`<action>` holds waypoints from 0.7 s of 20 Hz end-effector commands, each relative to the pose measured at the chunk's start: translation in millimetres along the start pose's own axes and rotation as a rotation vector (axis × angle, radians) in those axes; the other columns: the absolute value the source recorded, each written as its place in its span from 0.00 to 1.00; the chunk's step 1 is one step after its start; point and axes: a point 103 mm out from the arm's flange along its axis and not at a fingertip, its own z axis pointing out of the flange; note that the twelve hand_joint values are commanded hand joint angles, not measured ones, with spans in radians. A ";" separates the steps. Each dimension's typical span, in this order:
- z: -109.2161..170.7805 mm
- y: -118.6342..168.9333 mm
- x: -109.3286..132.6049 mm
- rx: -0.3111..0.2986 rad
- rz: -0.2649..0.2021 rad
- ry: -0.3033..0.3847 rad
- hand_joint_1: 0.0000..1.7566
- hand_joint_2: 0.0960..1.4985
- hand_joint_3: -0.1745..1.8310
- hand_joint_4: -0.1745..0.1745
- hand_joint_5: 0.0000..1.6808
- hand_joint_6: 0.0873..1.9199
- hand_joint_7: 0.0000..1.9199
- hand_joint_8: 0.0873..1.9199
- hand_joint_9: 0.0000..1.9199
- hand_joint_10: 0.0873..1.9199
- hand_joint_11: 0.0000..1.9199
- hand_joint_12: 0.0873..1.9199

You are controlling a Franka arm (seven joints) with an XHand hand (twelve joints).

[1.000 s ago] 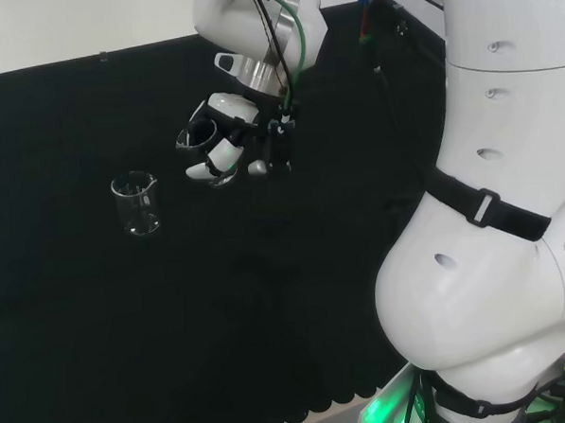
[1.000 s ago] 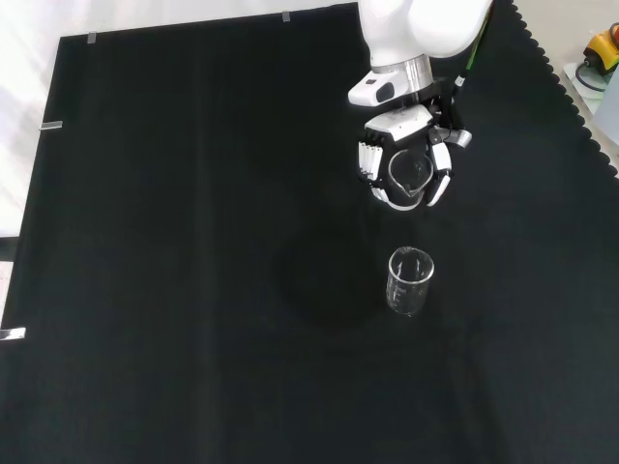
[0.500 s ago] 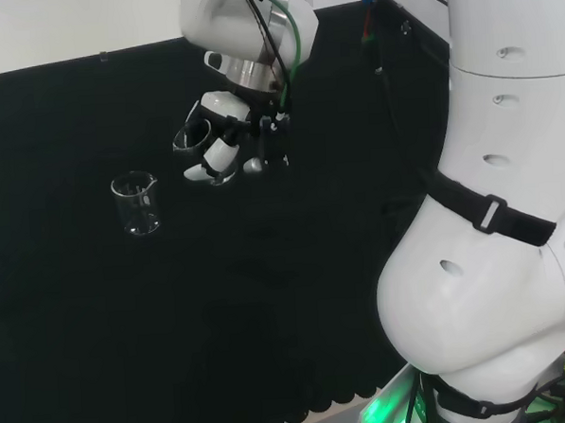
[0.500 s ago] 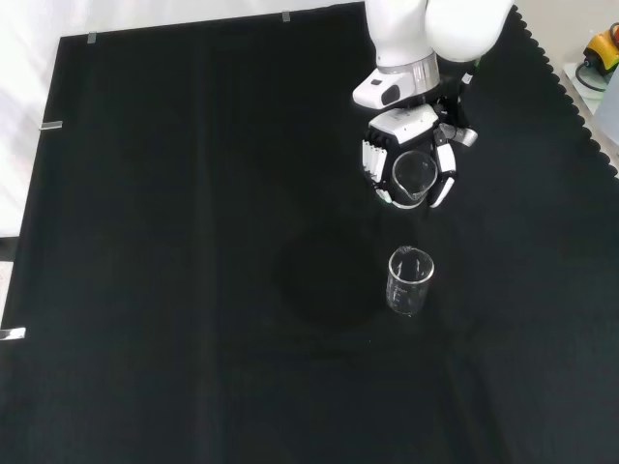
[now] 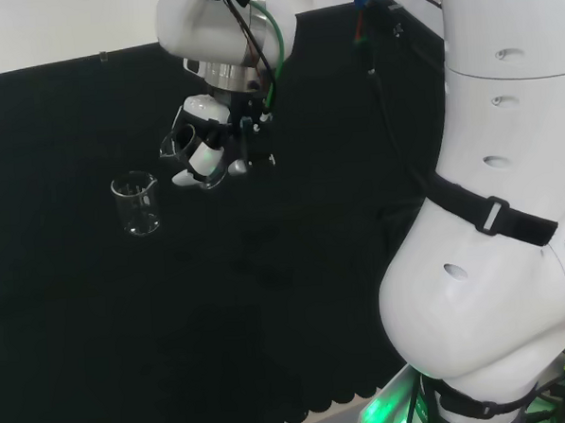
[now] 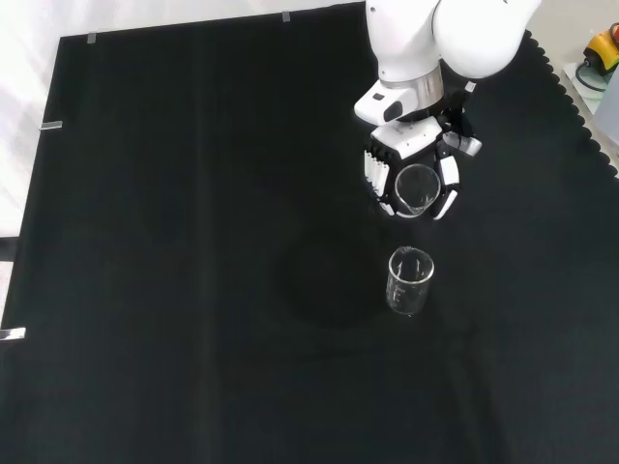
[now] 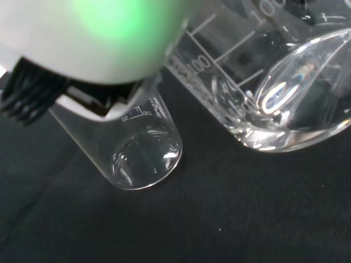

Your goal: Pour the water from the handheld beaker into the one on the table.

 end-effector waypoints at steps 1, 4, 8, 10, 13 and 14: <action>1.5 5.4 8.8 0.015 0.012 -0.048 0.75 0.29 0.58 0.00 0.71 0.46 0.66 0.44 0.85 0.38 0.70 0.37; 1.5 8.0 10.4 0.028 0.022 -0.062 0.75 0.29 0.58 0.00 0.71 0.46 0.66 0.44 0.85 0.38 0.71 0.37; 2.3 11.4 12.8 0.041 0.035 -0.085 0.75 0.29 0.58 0.00 0.71 0.46 0.66 0.44 0.85 0.38 0.71 0.37; 1.4 12.2 13.7 0.045 0.040 -0.102 0.75 0.29 0.58 0.00 0.71 0.46 0.66 0.44 0.85 0.38 0.71 0.37; 0.8 14.0 14.4 0.061 0.048 -0.126 0.75 0.29 0.58 0.00 0.71 0.46 0.66 0.44 0.85 0.38 0.71 0.37; 0.4 14.4 14.2 0.065 0.052 -0.131 0.75 0.29 0.58 0.00 0.71 0.46 0.66 0.44 0.85 0.38 0.71 0.37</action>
